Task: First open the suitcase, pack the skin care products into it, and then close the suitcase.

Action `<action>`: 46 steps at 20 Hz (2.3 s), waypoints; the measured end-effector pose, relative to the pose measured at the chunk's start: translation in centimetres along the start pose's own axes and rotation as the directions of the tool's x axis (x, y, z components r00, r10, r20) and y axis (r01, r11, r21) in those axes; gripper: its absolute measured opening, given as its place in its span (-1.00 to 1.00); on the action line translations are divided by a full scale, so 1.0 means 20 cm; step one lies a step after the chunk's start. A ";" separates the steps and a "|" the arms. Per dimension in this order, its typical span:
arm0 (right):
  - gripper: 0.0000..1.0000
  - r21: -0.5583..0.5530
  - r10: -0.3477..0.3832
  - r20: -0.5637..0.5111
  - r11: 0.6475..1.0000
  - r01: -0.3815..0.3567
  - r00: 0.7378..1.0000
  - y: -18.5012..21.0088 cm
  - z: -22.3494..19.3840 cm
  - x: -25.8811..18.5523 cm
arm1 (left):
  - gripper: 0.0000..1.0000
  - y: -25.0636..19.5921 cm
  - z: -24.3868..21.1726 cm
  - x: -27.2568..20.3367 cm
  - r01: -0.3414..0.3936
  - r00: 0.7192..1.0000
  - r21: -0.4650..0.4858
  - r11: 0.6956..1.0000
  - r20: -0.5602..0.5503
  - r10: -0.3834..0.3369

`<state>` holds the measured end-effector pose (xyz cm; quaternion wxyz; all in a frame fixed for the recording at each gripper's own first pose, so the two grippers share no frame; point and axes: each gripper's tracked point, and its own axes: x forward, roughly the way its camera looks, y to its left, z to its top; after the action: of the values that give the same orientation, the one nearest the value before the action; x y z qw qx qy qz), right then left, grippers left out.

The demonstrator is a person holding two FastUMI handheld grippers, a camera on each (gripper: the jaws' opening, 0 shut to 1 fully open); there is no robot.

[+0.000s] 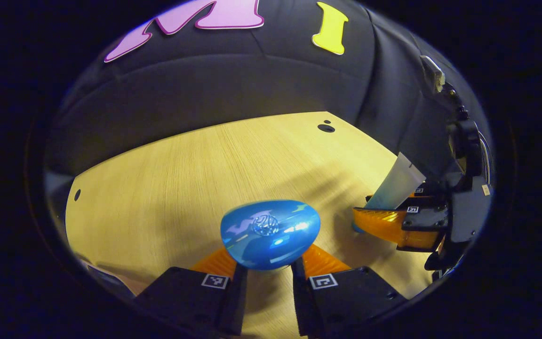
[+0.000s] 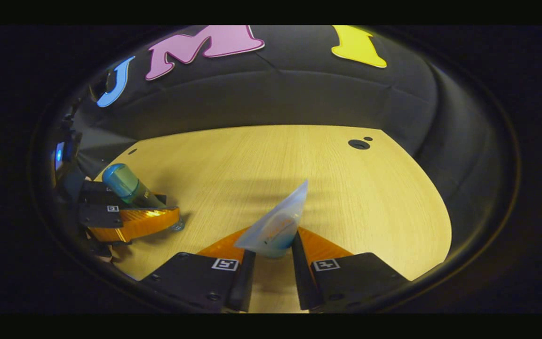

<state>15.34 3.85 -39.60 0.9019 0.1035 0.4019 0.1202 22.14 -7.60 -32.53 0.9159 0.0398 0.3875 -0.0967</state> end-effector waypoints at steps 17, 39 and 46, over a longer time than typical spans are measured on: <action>-0.17 -0.148 0.185 0.262 0.978 -0.150 0.947 0.55 0.38 -0.72 | -0.08 0.77 -0.45 -1.17 -0.124 0.937 -0.001 0.992 -0.329 0.117; -0.17 -0.211 0.201 0.203 0.965 -0.157 0.958 1.04 0.07 -1.00 | 0.26 0.90 -1.34 -1.14 -0.215 0.722 -0.238 0.947 -0.692 -0.010; -0.16 -0.174 0.346 -0.020 0.923 -0.345 0.938 1.48 -0.12 -0.90 | 0.47 1.07 -0.60 -1.34 -0.092 0.993 -0.139 0.986 -0.093 0.079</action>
<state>-2.07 26.81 -20.12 0.8743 0.0938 0.3604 0.3114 -0.05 18.95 -21.64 0.9020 -0.0052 0.4308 -0.0274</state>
